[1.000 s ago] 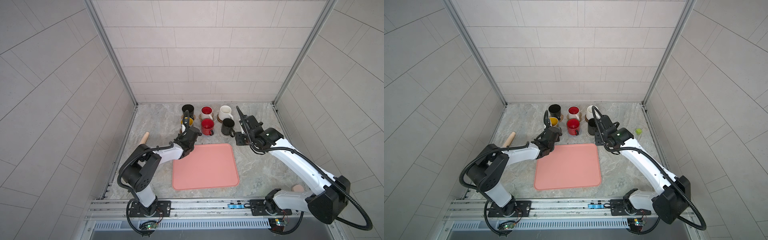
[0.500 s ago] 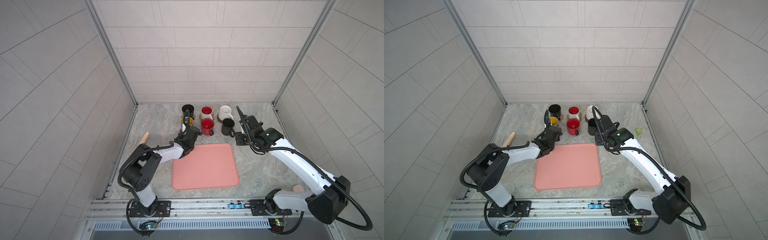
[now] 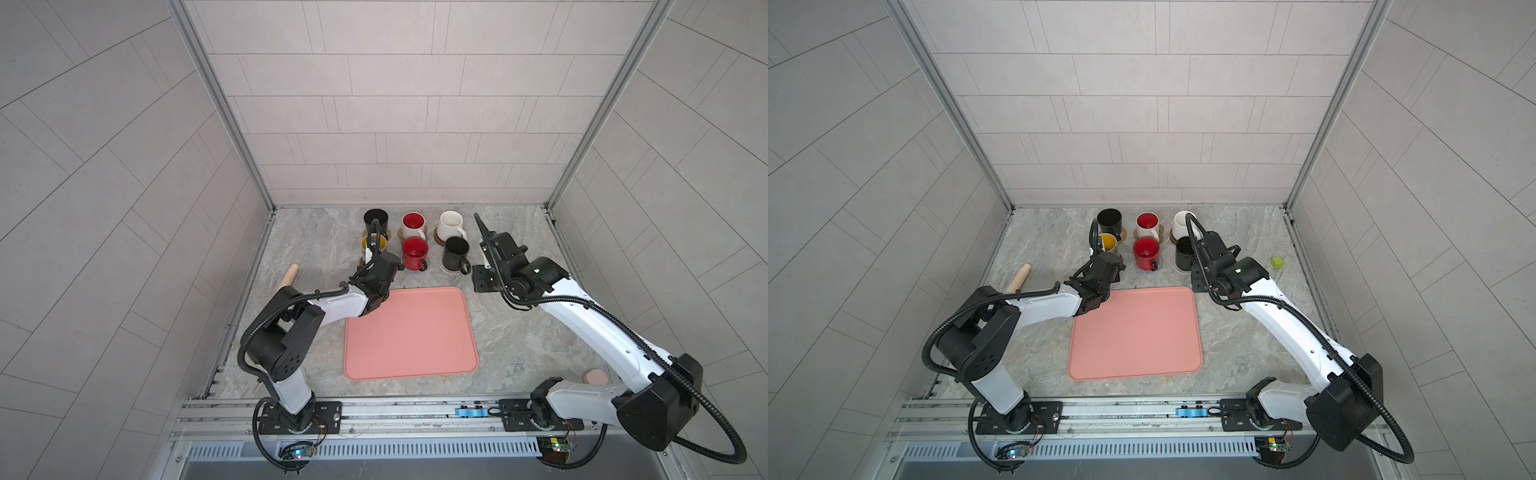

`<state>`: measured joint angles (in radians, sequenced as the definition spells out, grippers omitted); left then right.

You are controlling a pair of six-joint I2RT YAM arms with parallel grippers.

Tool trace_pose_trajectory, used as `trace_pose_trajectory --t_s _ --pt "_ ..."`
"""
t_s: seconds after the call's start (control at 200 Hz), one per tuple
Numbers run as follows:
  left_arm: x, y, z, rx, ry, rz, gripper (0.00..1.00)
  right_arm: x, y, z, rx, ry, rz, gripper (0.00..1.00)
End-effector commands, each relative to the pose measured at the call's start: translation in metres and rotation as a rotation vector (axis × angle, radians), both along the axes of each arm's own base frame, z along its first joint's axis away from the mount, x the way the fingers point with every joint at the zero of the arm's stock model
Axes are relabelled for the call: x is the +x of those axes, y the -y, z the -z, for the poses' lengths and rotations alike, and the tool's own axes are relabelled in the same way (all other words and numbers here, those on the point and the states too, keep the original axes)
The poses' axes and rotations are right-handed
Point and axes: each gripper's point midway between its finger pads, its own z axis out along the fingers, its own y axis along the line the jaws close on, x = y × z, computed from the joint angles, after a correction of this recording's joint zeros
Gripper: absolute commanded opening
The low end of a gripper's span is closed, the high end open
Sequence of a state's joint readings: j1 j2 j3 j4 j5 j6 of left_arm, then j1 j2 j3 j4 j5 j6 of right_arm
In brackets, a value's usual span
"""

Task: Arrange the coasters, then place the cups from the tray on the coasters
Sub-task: 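Lower the butterfly mug onto the brown wooden coaster with the left gripper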

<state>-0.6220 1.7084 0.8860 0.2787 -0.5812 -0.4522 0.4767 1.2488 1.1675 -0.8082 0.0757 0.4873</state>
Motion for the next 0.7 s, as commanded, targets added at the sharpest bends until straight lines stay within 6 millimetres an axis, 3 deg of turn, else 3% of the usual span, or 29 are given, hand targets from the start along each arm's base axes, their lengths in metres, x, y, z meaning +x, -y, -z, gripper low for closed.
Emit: trace_pose_trajectory --t_s 0.0,0.195,0.696 --pt "0.004 -0.004 -0.008 0.000 0.030 -0.029 0.28 -0.002 0.006 -0.004 0.005 0.018 0.023 0.51" --pt "0.003 -0.005 -0.008 0.001 0.029 -0.028 0.39 -0.003 0.006 -0.004 0.008 0.016 0.024 0.51" --pt "-0.014 0.003 -0.012 -0.121 -0.038 -0.004 0.51 -0.005 0.006 -0.006 0.017 0.022 0.028 0.51"
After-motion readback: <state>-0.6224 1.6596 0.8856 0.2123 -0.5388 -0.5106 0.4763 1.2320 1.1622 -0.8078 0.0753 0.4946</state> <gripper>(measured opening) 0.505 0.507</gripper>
